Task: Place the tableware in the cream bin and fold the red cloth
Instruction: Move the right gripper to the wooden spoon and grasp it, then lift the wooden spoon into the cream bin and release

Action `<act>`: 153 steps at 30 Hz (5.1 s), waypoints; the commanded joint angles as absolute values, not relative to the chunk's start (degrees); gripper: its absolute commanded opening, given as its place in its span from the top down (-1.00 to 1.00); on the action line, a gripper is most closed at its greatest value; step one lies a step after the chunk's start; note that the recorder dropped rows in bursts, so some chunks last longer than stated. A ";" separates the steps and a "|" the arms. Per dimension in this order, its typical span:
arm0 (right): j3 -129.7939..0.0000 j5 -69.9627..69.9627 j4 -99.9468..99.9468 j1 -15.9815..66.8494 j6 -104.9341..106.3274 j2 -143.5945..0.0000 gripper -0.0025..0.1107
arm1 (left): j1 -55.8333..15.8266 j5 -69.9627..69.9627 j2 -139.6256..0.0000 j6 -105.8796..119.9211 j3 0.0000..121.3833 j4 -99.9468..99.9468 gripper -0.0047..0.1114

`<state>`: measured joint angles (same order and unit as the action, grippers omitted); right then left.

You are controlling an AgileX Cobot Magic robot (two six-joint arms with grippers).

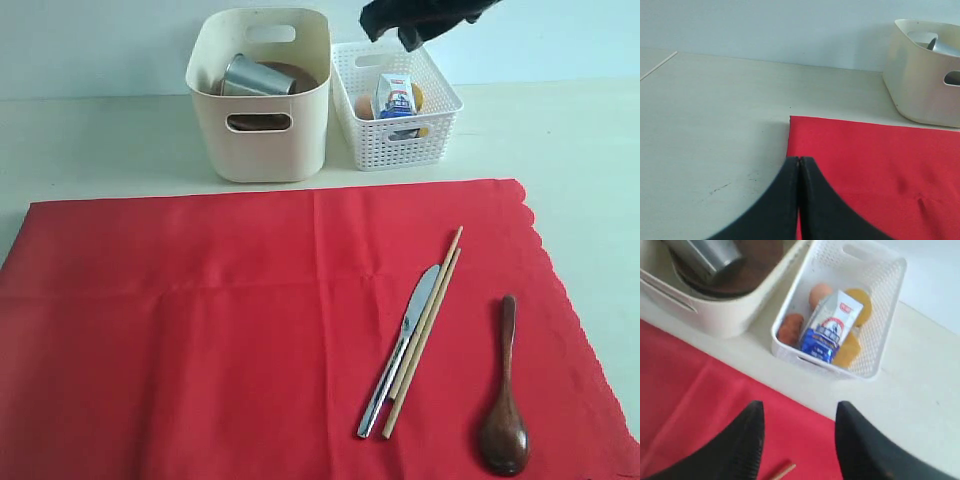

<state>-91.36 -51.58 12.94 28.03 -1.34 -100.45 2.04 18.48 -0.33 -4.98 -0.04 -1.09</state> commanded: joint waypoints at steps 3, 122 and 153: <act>-82.67 -56.22 14.02 27.83 -4.22 -91.86 0.36 | 2.10 18.13 0.00 -4.73 0.00 -0.78 0.90; -87.29 8.17 26.06 27.96 -34.54 -113.03 0.96 | 2.10 18.13 0.00 -4.73 0.00 -0.78 0.90; -96.98 -7.20 25.94 27.96 -34.59 -116.25 -0.12 | 2.10 18.13 0.00 -4.73 0.00 -0.78 0.90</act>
